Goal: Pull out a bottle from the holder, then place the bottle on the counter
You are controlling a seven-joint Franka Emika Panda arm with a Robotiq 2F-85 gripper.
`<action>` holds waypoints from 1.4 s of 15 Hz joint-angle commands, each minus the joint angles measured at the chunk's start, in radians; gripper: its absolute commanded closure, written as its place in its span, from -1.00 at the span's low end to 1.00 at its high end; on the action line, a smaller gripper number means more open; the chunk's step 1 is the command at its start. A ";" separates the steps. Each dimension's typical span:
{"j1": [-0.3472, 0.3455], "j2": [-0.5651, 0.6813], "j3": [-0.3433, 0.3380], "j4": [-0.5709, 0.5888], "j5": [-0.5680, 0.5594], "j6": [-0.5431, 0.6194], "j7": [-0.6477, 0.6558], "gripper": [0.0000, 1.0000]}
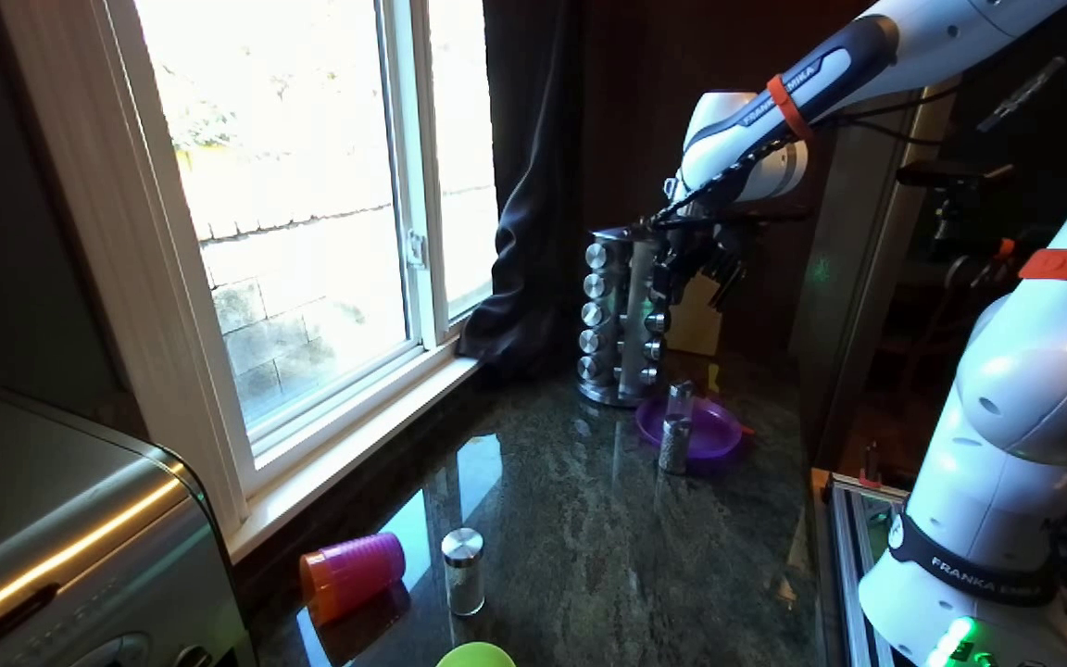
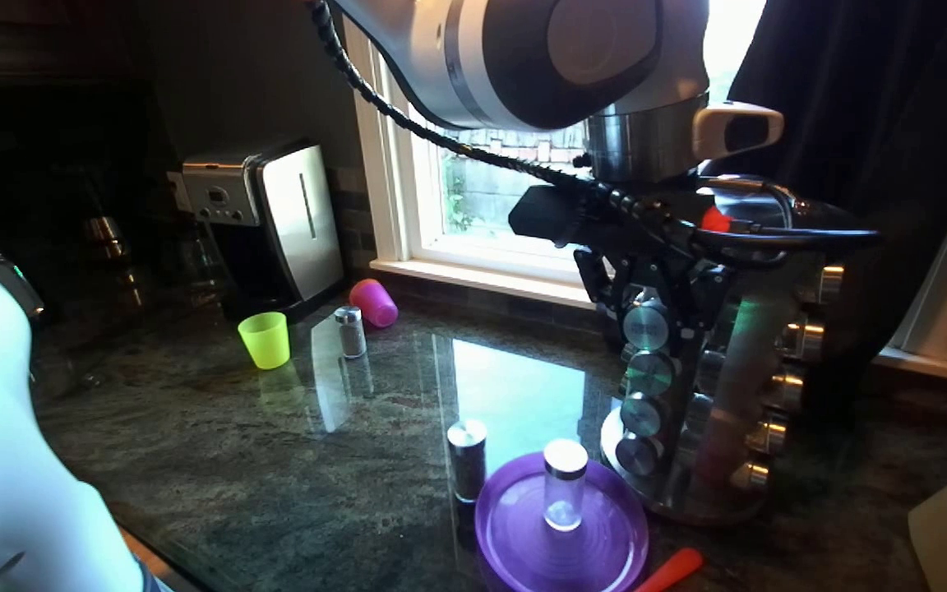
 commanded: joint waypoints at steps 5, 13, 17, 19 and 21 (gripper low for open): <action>-0.017 -0.006 -0.021 0.000 -0.033 0.002 -0.049 0.52; -0.029 0.020 -0.033 0.041 -0.076 -0.071 -0.098 0.52; -0.002 -0.004 -0.044 0.041 -0.019 -0.149 -0.171 0.52; 0.009 -0.025 -0.044 0.039 0.004 -0.235 -0.204 0.52; 0.017 -0.036 -0.040 0.037 0.018 -0.289 -0.217 0.52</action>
